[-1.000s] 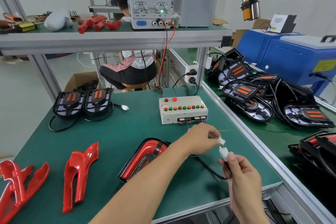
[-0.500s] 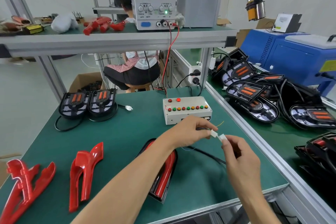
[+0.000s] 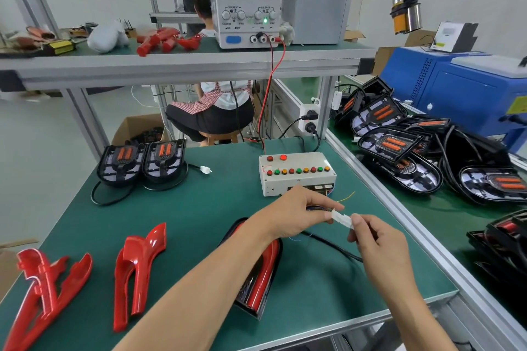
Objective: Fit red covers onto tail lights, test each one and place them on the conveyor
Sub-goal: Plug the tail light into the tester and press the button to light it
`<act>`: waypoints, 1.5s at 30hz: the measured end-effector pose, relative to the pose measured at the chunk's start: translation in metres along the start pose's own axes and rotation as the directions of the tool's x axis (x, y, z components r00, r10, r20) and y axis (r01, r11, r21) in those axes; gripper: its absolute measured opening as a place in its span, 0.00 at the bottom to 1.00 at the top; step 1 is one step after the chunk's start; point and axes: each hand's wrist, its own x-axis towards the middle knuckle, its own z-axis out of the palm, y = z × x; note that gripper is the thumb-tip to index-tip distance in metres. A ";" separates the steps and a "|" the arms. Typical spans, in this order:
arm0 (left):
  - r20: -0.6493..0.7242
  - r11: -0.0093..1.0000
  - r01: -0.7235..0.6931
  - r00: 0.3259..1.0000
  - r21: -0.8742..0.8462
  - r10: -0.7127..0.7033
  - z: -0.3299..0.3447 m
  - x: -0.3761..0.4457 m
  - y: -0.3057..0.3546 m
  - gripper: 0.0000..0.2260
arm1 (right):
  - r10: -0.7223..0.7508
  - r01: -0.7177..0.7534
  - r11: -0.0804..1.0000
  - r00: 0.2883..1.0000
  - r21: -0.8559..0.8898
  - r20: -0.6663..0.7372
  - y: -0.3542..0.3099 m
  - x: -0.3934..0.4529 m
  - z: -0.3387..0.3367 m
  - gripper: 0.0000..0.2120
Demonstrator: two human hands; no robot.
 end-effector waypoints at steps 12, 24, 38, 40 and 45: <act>0.007 0.999 -0.008 1.000 0.046 0.008 0.006 -0.002 -0.001 0.19 | 0.050 -0.053 0.993 0.998 0.109 0.027 -0.005 0.003 0.001 0.17; 0.091 0.765 -0.297 0.949 0.572 0.301 -0.003 -0.002 0.018 0.07 | 0.041 -0.079 0.963 0.988 0.259 0.149 -0.008 0.000 -0.005 0.09; 0.231 0.630 -0.401 0.913 0.665 0.337 0.005 -0.010 0.022 0.07 | 0.061 -0.133 0.923 0.977 0.360 0.205 0.004 -0.003 -0.001 0.07; 0.240 0.623 -0.413 0.907 0.665 0.345 0.005 -0.010 0.022 0.07 | 0.058 -0.131 0.925 0.977 0.357 0.206 0.007 -0.003 -0.001 0.06; 0.232 0.627 -0.416 0.905 0.659 0.357 0.009 -0.011 0.021 0.07 | 0.064 -0.121 0.924 0.984 0.363 0.165 0.011 -0.006 -0.001 0.12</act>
